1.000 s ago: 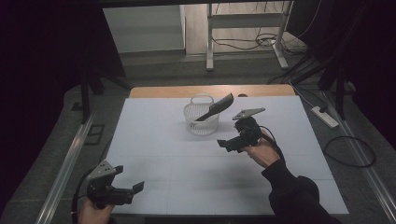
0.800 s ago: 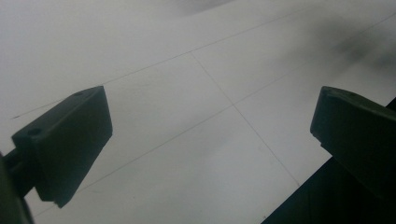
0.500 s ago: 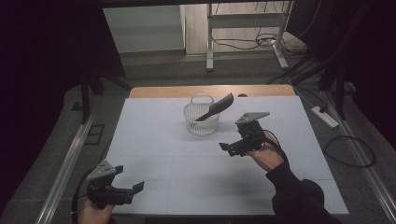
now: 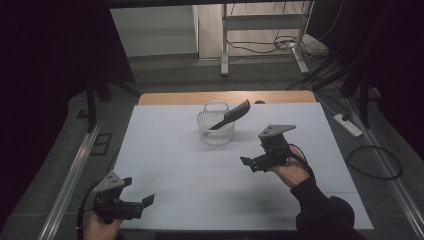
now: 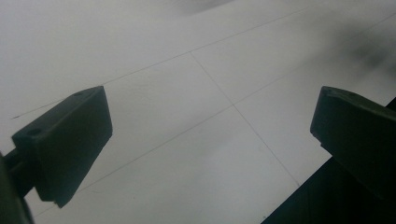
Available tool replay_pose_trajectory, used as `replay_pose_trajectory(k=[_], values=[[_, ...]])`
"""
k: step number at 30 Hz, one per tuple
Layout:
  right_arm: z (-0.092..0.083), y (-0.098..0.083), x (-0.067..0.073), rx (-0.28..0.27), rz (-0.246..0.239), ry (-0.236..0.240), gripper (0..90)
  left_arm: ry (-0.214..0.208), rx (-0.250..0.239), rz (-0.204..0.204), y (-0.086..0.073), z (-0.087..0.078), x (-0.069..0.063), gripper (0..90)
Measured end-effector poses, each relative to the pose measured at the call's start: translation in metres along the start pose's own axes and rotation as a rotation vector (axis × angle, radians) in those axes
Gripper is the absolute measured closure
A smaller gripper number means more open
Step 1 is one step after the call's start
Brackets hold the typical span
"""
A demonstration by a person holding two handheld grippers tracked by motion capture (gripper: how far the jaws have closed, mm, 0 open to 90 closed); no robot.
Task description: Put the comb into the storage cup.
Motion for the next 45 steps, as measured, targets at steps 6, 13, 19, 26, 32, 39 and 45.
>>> replay_pose_trajectory(k=[6,13,19,26,32,39,45], values=[[-0.004,-0.006,0.001,0.010,0.004,-0.002,0.0,0.001,0.000,0.001,0.000,0.000,0.000,0.0],[-0.013,-0.012,0.002,0.009,0.006,-0.004,0.0,0.002,0.000,0.000,0.000,0.000,0.000,0.0],[-0.019,-0.019,0.001,0.012,0.015,-0.010,0.0,0.003,0.000,-0.002,0.000,0.000,0.000,0.0],[-0.025,-0.026,0.000,0.000,0.027,-0.019,0.0,0.001,-0.002,-0.003,0.000,0.000,0.000,0.0],[-0.030,-0.036,-0.002,0.007,0.032,-0.027,0.0,0.001,-0.002,-0.002,0.000,0.000,0.000,0.0],[-0.037,-0.046,-0.002,0.009,0.049,-0.027,0.0,0.003,-0.001,-0.002,0.000,0.000,0.000,0.0],[-0.043,-0.054,-0.003,0.016,0.053,-0.030,0.0,0.004,-0.003,-0.002,0.000,0.000,0.000,0.0]])
Point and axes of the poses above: each handheld gripper's, and its own axes: z roughly forward along the jaws, y roughly out of its top, x roughly to its left, the point moved 8 cm from there along z, roughly forward along the jaws, and after that the axes turned 4 degrees about x, right-handed, at the moved point
